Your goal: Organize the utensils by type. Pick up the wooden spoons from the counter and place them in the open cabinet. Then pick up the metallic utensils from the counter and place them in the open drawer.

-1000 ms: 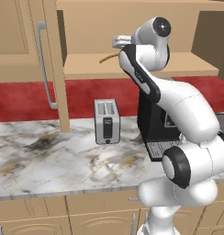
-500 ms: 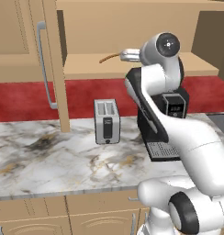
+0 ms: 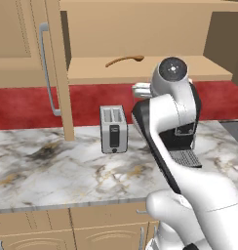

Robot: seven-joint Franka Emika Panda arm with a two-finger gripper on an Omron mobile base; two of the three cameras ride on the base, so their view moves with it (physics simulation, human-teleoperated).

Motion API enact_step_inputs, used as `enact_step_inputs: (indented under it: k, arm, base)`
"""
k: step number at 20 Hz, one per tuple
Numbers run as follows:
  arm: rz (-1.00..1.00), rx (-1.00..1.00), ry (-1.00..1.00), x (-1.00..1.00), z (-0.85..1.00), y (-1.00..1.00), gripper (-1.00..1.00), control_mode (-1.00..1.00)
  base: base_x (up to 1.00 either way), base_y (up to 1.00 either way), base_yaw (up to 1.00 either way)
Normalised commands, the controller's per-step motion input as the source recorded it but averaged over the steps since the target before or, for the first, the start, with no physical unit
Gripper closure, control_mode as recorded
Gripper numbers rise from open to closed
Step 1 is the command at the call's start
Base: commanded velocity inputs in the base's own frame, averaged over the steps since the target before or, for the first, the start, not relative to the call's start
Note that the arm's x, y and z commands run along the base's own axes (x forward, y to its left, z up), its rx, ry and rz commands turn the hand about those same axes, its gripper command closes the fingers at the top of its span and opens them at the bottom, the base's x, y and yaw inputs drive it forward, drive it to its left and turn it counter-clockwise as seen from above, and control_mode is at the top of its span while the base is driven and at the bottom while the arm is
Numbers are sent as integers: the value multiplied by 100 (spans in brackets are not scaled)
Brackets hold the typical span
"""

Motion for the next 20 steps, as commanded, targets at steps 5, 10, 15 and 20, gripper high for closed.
enact_step_inputs:
  k: [5,10,15,20]
  arm:
    - [-1,0,28,-71,-83,-1,-100,-100]
    - [0,0,28,-56,-81,-7,-100,-100]
    - [0,-2,17,-21,-33,-3,-100,-100]
    - [0,0,0,0,0,0,-100,100]
  base:
    - [0,0,0]
    - [0,0,0]
    - [0,0,0]
    - [-35,-4,0]
